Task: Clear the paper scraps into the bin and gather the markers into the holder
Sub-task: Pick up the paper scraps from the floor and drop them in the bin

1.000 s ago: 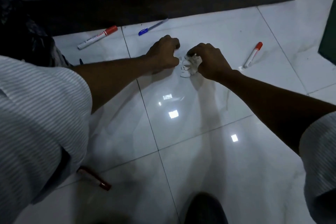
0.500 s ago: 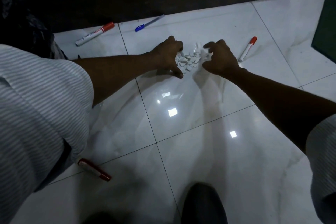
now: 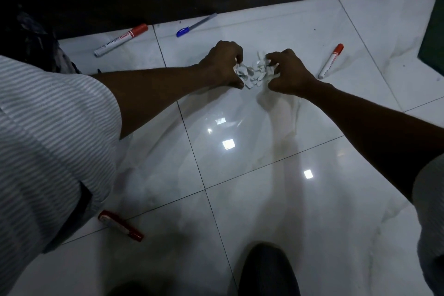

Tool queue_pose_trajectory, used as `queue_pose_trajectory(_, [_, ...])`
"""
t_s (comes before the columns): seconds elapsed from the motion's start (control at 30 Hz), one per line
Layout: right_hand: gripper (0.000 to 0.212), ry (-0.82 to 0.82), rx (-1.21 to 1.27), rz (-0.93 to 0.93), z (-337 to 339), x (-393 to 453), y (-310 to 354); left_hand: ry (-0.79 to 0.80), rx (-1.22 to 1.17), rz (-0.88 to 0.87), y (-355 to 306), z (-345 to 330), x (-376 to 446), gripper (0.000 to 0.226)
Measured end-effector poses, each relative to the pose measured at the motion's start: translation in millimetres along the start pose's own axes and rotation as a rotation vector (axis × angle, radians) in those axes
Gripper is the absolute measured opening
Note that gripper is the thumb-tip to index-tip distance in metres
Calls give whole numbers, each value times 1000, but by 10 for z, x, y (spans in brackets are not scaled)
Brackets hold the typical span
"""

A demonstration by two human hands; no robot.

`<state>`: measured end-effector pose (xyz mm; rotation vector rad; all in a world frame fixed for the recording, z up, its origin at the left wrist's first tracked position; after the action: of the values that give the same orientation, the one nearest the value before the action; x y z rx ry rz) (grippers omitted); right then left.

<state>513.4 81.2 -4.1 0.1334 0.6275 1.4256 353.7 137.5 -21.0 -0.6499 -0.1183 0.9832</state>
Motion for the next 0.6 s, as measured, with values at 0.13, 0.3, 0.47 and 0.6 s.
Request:
queue_pose_trajectory(0.13, [131,177,-137,-55,-127,79,4,45,-8,-13,-39,-24,3,94])
queue_pose_trajectory(0.3, [122,169,-223,63,-170,201,111,81,0,-57,-130,-78,11,96])
queue_pose_trajectory(0.47, [77,30,-193,222,-119,186,190,2,5,-90,-159,-60,-8,59])
queue_pose_trajectory(0.6, [69,-51,-173,255,-43,130,231,-52,17,-82,-192,-10,-49,43])
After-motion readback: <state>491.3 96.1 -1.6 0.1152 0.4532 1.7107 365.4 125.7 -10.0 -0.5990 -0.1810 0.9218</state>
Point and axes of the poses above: each hand's wrist, its own x-axis towards the middle knuckle, its own z-axis out of the back of the hand, y = z × x, the point moved 9 cm from there along x, towards the middle knuckle, and after that the axes turned 3 degrees about y, right-handed, at the moved point
